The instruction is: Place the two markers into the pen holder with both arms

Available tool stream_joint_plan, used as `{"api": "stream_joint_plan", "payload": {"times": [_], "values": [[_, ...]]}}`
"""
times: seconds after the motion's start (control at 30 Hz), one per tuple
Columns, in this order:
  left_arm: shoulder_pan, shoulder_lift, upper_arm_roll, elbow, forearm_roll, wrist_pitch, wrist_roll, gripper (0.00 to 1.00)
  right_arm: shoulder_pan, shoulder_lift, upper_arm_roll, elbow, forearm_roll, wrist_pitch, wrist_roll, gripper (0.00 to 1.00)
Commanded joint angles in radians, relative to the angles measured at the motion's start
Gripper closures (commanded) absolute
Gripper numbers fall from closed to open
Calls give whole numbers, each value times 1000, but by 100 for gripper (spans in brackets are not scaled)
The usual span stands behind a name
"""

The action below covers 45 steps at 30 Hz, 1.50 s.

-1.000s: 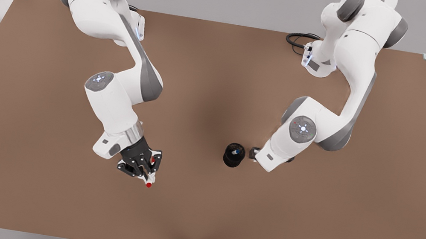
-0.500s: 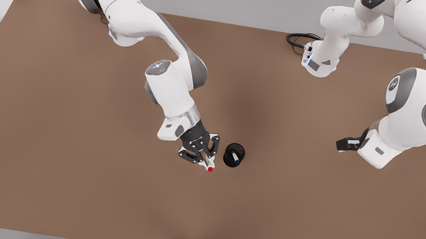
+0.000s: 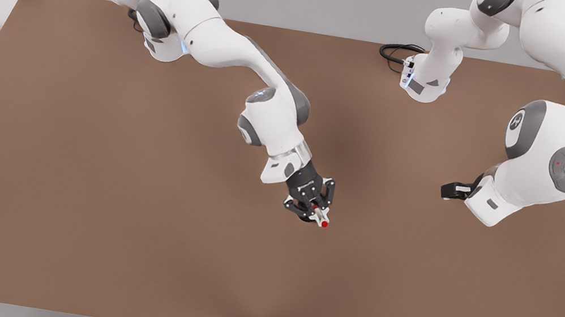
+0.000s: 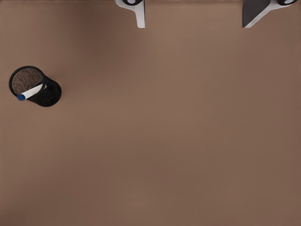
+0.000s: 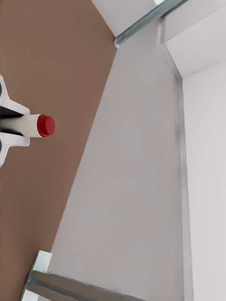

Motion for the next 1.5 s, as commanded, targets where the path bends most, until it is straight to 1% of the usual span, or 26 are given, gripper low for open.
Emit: {"api": "stream_joint_plan", "payload": {"times": [0.0, 0.03, 0.17, 0.37, 0.43, 0.6, 0.77, 0.8, 1.27, 1.3, 1.33, 1.43, 1.47], "values": [[2, 2, 0, 0, 0, -2, 78, 0, 28, 47, -39, 7, -7, 115, 120, 79], [2, 8, 0, 0, 0, -2, 78, 0, 48, 58, -73, 7, -7, 118, 120, 79], [-1, 13, 0, 0, 0, -2, 78, 0, 63, 90, -88, 7, -7, 146, 120, 79], [-5, 22, 0, 0, -3, 7, 76, 0, 108, 96, -95, 0, -4, 146, 120, 79], [-12, 23, -2, 0, -3, 7, 76, 0, 118, 81, -95, -52, -4, 144, 120, 79], [-14, 30, -5, -1, -3, 7, 75, 0, 106, -63, -96, -249, -35, 147, 116, 79], [-14, 30, -5, -1, -3, 7, 75, 0, 98, -68, -96, -273, -35, 155, 111, 79], [-14, 30, -5, -1, -3, 7, 73, 0, 91, -66, -96, -312, -36, 210, 108, 79], [-21, 37, -5, -1, -1, 18, 72, 0, 115, -32, -93, -353, -35, 212, 111, 79], [-21, 37, -5, -1, -1, 18, 72, 0, 115, -32, -92, -356, -35, 209, 119, 18], [-21, 37, -5, -1, -1, 18, 72, 0, 115, -32, -92, -356, -35, 210, 117, 0], [-21, 36, -5, 0, -1, 18, 70, 0, 111, -40, -92, -353, -35, 198, 111, 0], [-34, 36, -5, -1, -3, 18, 70, 0, 88, -86, -93, -332, -35, 73, 94, 0]]}}
